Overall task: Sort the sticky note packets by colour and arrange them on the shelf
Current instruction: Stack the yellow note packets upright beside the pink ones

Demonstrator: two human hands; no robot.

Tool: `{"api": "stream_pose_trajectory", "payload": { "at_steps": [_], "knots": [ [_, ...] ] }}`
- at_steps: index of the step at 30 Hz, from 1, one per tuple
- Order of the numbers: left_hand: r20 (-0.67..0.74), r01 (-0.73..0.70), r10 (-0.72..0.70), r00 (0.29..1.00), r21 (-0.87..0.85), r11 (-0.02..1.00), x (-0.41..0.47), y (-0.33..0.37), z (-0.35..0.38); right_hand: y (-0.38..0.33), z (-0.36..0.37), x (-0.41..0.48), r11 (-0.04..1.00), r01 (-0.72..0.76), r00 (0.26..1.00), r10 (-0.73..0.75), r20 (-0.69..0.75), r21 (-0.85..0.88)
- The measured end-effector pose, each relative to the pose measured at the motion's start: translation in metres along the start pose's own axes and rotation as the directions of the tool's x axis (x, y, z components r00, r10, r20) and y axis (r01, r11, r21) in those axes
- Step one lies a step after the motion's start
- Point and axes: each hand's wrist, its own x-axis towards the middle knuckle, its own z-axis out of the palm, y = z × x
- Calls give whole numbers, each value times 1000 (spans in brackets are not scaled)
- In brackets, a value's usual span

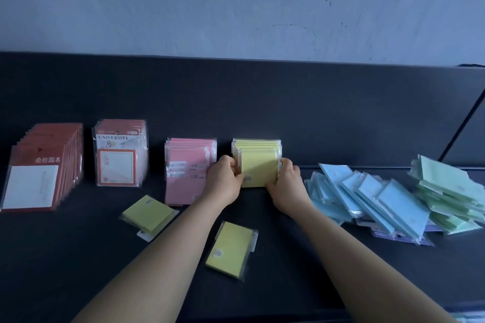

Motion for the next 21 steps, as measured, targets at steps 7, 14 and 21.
{"api": "stream_pose_trajectory", "payload": {
  "at_steps": [7, 14, 21],
  "knots": [
    [236, -99, 98, 967, -7, 995, -40, 11, -55, -11, -24, -26, 996, 51, 996, -45, 74, -75],
    [581, -210, -51, 812, 372, 904, -86, -5, -77, -16, -28, -71, 991, 123, 962, -105, 251, -54],
    [407, -98, 71, 911, 46, 994, -116, -25, -77, -24, -12, -112, 973, 212, 885, -151, 439, -91]
  ]
}}
